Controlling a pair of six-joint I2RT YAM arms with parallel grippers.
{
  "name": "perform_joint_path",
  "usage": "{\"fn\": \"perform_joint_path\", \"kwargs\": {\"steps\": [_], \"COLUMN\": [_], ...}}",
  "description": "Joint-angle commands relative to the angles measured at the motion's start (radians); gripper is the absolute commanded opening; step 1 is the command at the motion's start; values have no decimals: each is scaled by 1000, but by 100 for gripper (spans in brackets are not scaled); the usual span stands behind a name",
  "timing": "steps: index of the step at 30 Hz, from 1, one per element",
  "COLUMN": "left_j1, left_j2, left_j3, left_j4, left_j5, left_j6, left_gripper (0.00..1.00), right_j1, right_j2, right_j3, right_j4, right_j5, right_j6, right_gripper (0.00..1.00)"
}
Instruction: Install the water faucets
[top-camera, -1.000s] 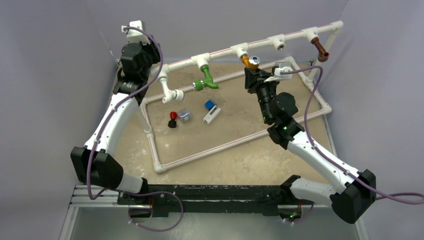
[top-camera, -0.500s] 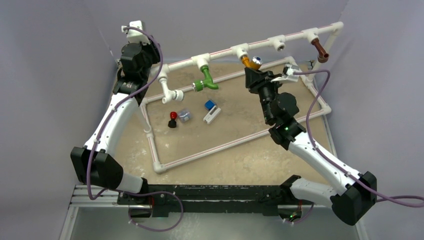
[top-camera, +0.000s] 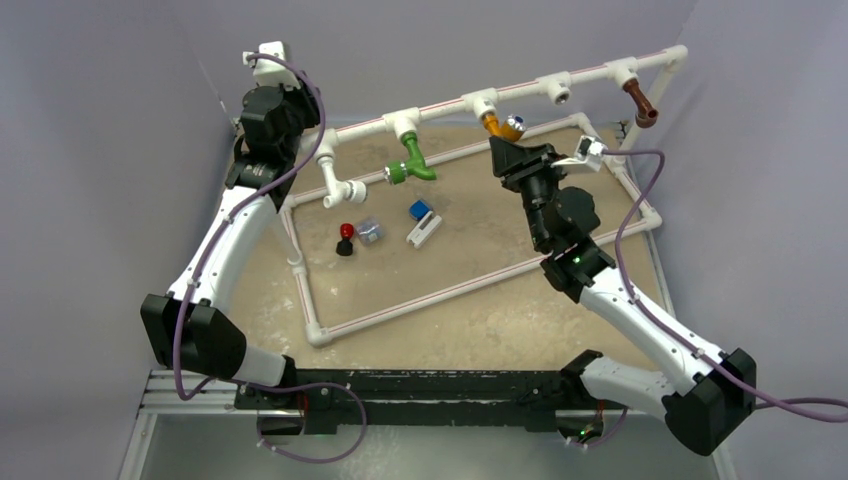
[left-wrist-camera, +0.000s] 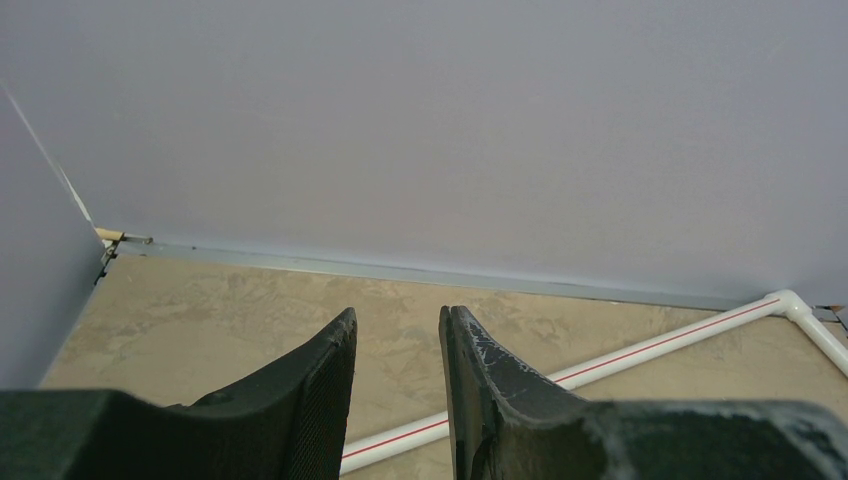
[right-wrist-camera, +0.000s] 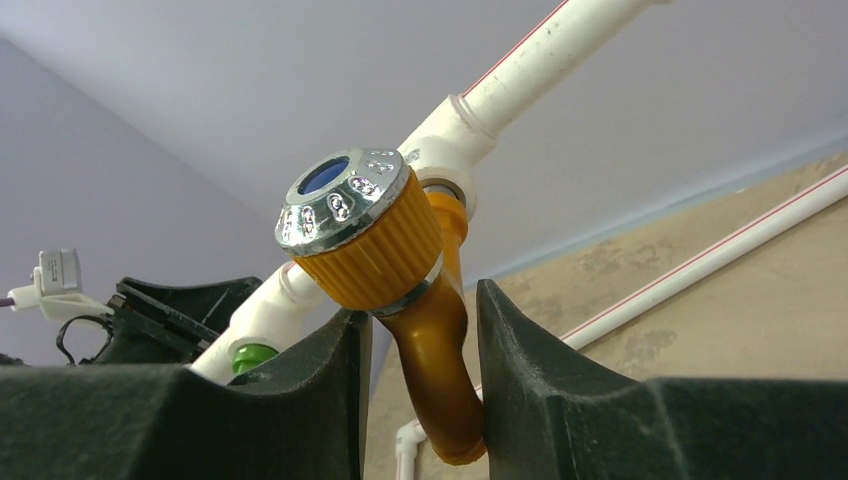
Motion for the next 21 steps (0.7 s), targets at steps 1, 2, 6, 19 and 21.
{"fn": "perform_joint_path", "kwargs": {"steps": [1, 2, 6, 19, 21], "left_j1": [-18, -18, -18, -16, -16], "left_j2": [60, 60, 60, 60, 61], "left_j3": [-88, -87, -87, -86, -86], "left_j4": [-254, -254, -255, -257, -257], "left_j5": [43, 45, 50, 54, 55], "left_j6": [-1, -1, -1, 0, 0], "left_gripper": [35, 35, 35, 35, 35], "right_j1": [7, 7, 7, 7, 8], "right_j2": [31, 32, 46, 59, 57], "right_j3": [46, 49, 55, 82, 79], "right_j4": [65, 73, 106, 124, 114], "right_j5": [90, 92, 52, 58, 77], "right_j6": [290, 250, 30, -375, -401], "right_gripper": [0, 0, 9, 58, 58]}}
